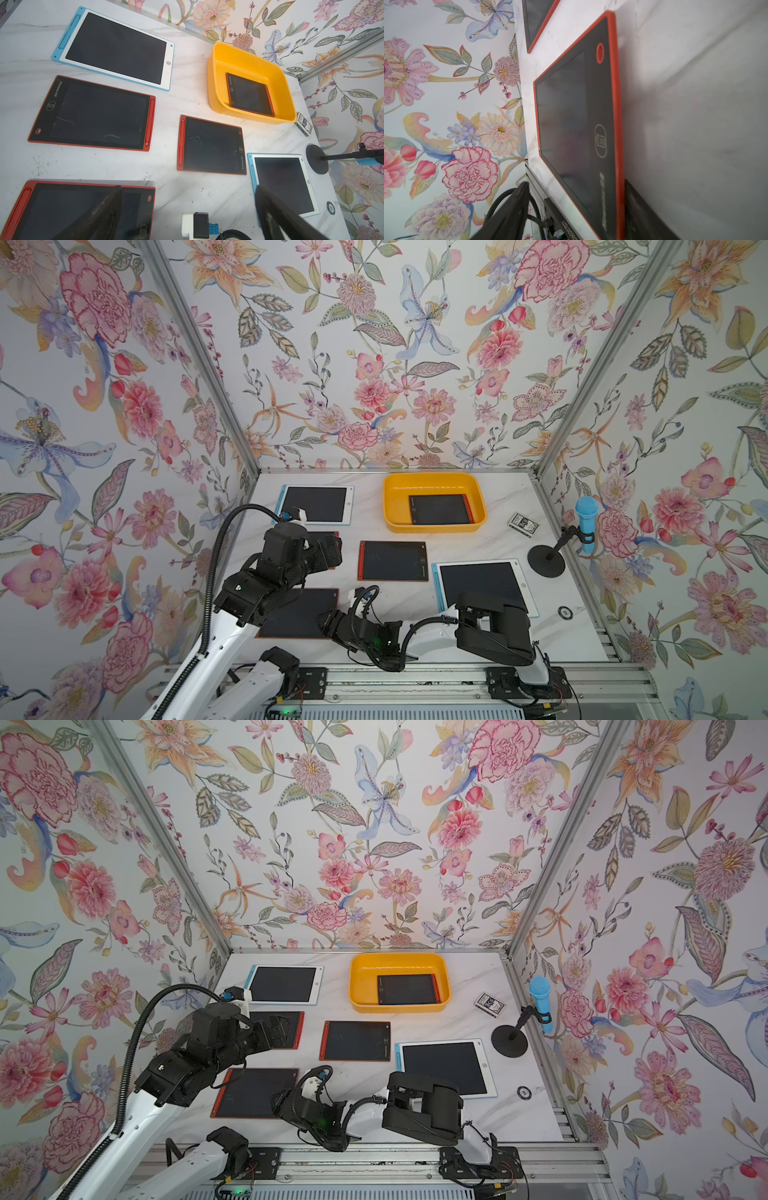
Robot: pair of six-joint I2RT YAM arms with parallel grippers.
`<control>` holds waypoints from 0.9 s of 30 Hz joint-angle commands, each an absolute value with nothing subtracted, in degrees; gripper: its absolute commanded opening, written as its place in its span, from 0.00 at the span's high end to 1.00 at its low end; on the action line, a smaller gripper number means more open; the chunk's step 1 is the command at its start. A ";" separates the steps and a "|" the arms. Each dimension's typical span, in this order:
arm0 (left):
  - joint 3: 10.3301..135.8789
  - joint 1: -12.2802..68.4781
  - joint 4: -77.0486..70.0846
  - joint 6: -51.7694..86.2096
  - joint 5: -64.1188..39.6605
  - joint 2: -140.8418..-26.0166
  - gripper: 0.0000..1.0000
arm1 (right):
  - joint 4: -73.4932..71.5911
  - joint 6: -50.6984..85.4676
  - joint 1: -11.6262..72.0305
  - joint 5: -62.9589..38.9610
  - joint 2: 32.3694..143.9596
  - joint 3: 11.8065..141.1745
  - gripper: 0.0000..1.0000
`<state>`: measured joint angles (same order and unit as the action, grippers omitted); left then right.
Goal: Take out the writing tablet from the storage box
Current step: Place the writing tablet at the center of the board.
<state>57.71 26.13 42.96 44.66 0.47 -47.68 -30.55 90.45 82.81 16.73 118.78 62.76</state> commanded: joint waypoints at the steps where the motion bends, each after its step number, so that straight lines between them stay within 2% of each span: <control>1: 56.80 25.58 42.03 45.49 1.51 -47.79 0.00 | -25.83 89.96 82.44 17.31 115.98 65.49 0.23; 6: 56.85 25.47 42.06 45.41 2.11 -48.55 0.00 | -18.69 88.35 82.40 17.61 114.97 68.55 0.09; 11: 57.13 25.41 41.69 45.26 2.66 -49.28 0.00 | -5.34 85.70 82.87 20.46 113.59 73.91 0.01; 17: 57.21 25.39 41.25 44.78 3.02 -50.79 0.00 | 3.70 82.71 83.23 24.26 112.07 77.39 0.00; 22: 58.69 25.04 40.52 43.44 3.67 -52.81 0.00 | 4.74 80.68 82.48 26.13 108.88 74.14 0.00; 27: 62.35 25.00 40.89 40.13 4.09 -57.77 0.00 | 10.15 72.54 78.87 24.08 103.25 71.90 0.00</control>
<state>59.57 25.63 41.23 43.07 2.42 -55.86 4.36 78.08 81.25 23.14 107.57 72.97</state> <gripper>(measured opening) 0.992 0.999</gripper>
